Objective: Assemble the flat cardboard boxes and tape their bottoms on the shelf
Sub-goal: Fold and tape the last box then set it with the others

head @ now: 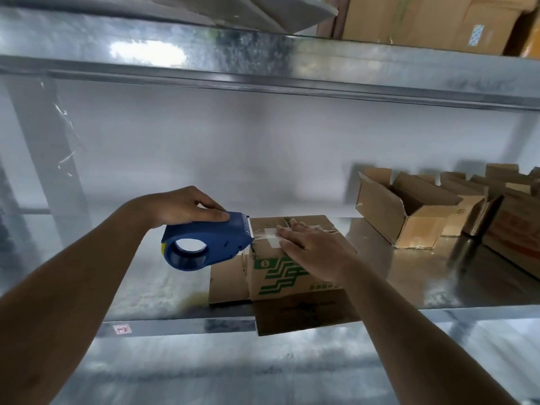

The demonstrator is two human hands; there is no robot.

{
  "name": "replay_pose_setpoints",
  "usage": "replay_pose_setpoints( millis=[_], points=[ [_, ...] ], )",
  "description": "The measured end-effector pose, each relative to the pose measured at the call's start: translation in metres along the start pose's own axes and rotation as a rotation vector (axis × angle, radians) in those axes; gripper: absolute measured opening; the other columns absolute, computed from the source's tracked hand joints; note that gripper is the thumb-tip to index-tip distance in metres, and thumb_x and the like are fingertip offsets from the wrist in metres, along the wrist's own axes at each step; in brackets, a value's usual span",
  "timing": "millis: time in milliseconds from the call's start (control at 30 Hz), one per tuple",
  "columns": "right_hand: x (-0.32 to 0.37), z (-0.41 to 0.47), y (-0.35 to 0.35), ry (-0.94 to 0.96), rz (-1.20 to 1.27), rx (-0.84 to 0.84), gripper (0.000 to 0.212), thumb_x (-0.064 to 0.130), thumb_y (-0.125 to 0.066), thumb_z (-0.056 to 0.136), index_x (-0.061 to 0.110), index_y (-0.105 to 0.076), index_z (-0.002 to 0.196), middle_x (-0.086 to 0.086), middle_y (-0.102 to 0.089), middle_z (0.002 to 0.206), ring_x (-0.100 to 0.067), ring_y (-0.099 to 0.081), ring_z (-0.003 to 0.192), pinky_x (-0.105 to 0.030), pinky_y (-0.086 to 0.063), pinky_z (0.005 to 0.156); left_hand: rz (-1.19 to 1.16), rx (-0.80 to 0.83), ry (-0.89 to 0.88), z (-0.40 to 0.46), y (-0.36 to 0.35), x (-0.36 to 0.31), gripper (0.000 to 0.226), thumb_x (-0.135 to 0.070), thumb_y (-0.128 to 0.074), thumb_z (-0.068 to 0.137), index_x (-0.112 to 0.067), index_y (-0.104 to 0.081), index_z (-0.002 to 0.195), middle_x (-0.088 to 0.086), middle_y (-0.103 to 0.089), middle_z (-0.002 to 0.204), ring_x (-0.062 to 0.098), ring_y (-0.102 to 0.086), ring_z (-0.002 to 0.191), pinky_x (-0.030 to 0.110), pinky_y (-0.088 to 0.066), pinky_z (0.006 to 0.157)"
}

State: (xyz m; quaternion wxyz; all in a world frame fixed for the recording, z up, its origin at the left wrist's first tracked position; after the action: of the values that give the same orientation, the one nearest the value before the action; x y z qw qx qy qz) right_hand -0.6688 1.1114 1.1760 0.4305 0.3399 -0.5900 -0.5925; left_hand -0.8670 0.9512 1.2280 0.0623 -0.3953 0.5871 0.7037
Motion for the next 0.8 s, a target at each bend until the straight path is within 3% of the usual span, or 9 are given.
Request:
replay_pose_setpoints(
  millis=[233, 333, 367, 433, 500, 567, 633, 733, 800],
  points=[
    [0.001, -0.002, 0.008, -0.005, 0.102, -0.03, 0.056, 0.067, -0.025, 0.103, 0.051, -0.032, 0.157, 0.015, -0.022, 0.17, -0.021, -0.027, 0.155, -0.053, -0.034, 0.118, 0.005, 0.008, 0.019, -0.011, 0.004, 0.023, 0.022, -0.059, -0.07, 0.089, -0.046, -0.079, 0.103, -0.017, -0.078, 0.103, 0.009, -0.074, 0.094, 0.036, -0.058, 0.094],
    [0.002, -0.001, 0.009, -0.034, 0.203, -0.02, 0.054, 0.064, -0.036, 0.102, 0.046, -0.046, 0.152, 0.012, -0.04, 0.163, -0.017, -0.048, 0.141, -0.035, -0.045, 0.094, 0.017, 0.008, 0.034, -0.018, 0.008, 0.033, 0.02, -0.06, -0.07, 0.089, -0.047, -0.079, 0.102, -0.018, -0.077, 0.102, 0.008, -0.074, 0.094, 0.034, -0.057, 0.093],
    [0.002, -0.001, 0.009, -0.057, 0.227, -0.009, 0.052, 0.064, -0.038, 0.102, 0.044, -0.053, 0.147, 0.011, -0.053, 0.153, -0.015, -0.059, 0.126, -0.029, -0.045, 0.081, 0.019, 0.005, 0.038, -0.019, 0.009, 0.035, 0.019, -0.06, -0.07, 0.089, -0.048, -0.079, 0.101, -0.018, -0.077, 0.102, 0.008, -0.074, 0.094, 0.033, -0.057, 0.092],
    [0.008, -0.001, 0.013, -0.113, 0.277, -0.009, 0.051, 0.065, -0.041, 0.101, 0.033, -0.073, 0.124, 0.008, -0.075, 0.108, -0.015, -0.069, 0.091, -0.026, -0.042, 0.064, 0.022, 0.007, 0.045, -0.022, 0.006, 0.039, 0.018, -0.06, -0.07, 0.089, -0.049, -0.079, 0.1, -0.019, -0.077, 0.101, 0.007, -0.074, 0.093, 0.031, -0.057, 0.089],
    [0.02, 0.002, 0.023, -0.174, 0.276, -0.033, 0.052, 0.066, -0.047, 0.098, 0.022, -0.075, 0.098, 0.003, -0.068, 0.076, -0.016, -0.066, 0.07, -0.028, -0.041, 0.059, 0.025, 0.005, 0.048, -0.021, 0.001, 0.041, 0.019, -0.062, -0.071, 0.087, -0.05, -0.079, 0.099, -0.022, -0.077, 0.101, 0.005, -0.073, 0.091, 0.031, -0.057, 0.089],
    [0.035, 0.01, 0.029, -0.252, 0.237, -0.054, 0.056, 0.07, -0.05, 0.095, 0.017, -0.065, 0.09, -0.001, -0.066, 0.079, -0.019, -0.065, 0.076, -0.033, -0.047, 0.067, 0.061, -0.003, 0.046, -0.018, -0.005, 0.041, 0.022, -0.066, -0.071, 0.085, -0.051, -0.078, 0.1, -0.027, -0.075, 0.101, 0.001, -0.072, 0.092, 0.032, -0.057, 0.091],
    [0.049, 0.019, 0.026, -0.326, 0.195, -0.059, 0.063, 0.076, -0.049, 0.092, 0.014, -0.06, 0.094, -0.004, -0.065, 0.09, -0.027, -0.066, 0.091, -0.045, -0.053, 0.09, 0.099, -0.011, 0.038, -0.014, -0.011, 0.039, 0.026, -0.07, -0.07, 0.084, -0.052, -0.078, 0.101, -0.029, -0.074, 0.103, 0.0, -0.07, 0.094, 0.034, -0.057, 0.094],
    [0.056, 0.028, 0.012, -0.446, 0.158, -0.127, 0.057, 0.07, -0.053, 0.095, 0.014, -0.065, 0.102, -0.013, -0.07, 0.11, -0.039, -0.064, 0.112, -0.056, -0.043, 0.109, 0.105, -0.015, 0.035, -0.013, -0.019, 0.042, 0.03, -0.074, -0.069, 0.082, -0.054, -0.077, 0.101, -0.028, -0.073, 0.107, 0.002, -0.069, 0.098, 0.037, -0.056, 0.097],
    [0.054, 0.03, 0.005, -0.496, 0.159, -0.164, 0.051, 0.066, -0.056, 0.094, 0.015, -0.063, 0.097, -0.018, -0.068, 0.128, -0.045, -0.058, 0.126, -0.059, -0.035, 0.116, 0.096, -0.025, 0.037, -0.013, -0.018, 0.044, 0.031, -0.076, -0.069, 0.08, -0.054, -0.077, 0.1, -0.027, -0.073, 0.107, 0.004, -0.069, 0.1, 0.038, -0.056, 0.097]
  ],
)
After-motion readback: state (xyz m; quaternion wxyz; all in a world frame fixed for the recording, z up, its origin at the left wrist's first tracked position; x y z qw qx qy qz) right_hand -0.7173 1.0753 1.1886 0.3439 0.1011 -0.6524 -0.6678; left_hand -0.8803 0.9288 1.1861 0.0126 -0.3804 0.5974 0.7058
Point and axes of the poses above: each hand's wrist, its own z-axis towards the middle knuckle, its own y-axis out of the back of the hand, x = y × z, the point moved 9 cm from there along z, towards the middle knuckle
